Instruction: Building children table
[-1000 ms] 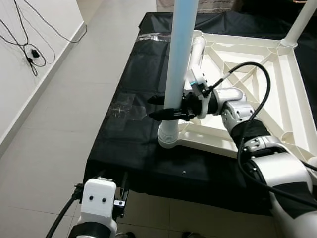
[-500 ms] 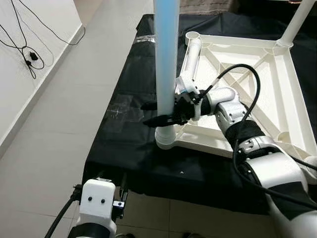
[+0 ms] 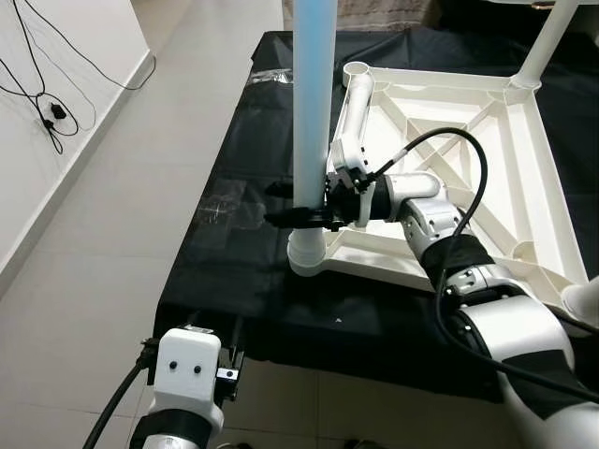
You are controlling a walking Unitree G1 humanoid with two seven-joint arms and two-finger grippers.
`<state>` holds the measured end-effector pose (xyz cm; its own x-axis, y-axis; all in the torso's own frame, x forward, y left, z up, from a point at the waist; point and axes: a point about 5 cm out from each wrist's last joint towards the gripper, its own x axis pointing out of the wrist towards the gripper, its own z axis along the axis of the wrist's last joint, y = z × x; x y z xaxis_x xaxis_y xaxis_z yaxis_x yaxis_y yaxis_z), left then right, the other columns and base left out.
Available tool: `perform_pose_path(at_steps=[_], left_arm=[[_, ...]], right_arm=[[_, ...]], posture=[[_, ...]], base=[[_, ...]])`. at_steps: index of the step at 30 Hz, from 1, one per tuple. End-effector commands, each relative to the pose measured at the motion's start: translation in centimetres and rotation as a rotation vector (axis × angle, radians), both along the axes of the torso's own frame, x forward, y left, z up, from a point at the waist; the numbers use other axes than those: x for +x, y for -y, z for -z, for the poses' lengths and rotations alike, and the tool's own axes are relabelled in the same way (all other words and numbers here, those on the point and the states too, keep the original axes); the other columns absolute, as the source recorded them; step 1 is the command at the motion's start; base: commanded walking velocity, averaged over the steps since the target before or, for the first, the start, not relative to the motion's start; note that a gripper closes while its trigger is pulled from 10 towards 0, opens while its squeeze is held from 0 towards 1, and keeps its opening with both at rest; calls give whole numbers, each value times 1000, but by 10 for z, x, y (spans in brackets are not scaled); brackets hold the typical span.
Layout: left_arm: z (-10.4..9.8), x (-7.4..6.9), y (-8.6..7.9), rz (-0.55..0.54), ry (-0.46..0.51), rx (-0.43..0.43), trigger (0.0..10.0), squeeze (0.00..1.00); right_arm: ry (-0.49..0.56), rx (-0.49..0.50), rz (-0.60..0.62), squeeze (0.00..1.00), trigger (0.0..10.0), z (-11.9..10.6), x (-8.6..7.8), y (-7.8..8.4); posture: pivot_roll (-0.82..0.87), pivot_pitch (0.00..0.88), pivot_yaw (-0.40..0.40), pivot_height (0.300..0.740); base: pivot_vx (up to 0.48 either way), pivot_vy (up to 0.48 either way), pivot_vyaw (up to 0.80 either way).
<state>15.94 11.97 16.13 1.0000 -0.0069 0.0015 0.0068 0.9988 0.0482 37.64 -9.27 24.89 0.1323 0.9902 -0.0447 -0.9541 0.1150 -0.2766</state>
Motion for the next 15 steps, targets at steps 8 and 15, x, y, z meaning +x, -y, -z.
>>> perform_pose_path(at_steps=[8, 15], left_arm=[[6, 12, -8, -17, 8, 12, 10000, 0], [7, 15, -9, -14, 12, 16, 10000, 0]], right_arm=[[-28, 83, 621, 0, 10000, 42, 14, 24], [-64, 111, 806, 0, 10000, 46, 17, 25]], posture=[[17, 187, 28, 740], [7, 182, 32, 740]], base=[[0, 0, 0], [0, 0, 0]])
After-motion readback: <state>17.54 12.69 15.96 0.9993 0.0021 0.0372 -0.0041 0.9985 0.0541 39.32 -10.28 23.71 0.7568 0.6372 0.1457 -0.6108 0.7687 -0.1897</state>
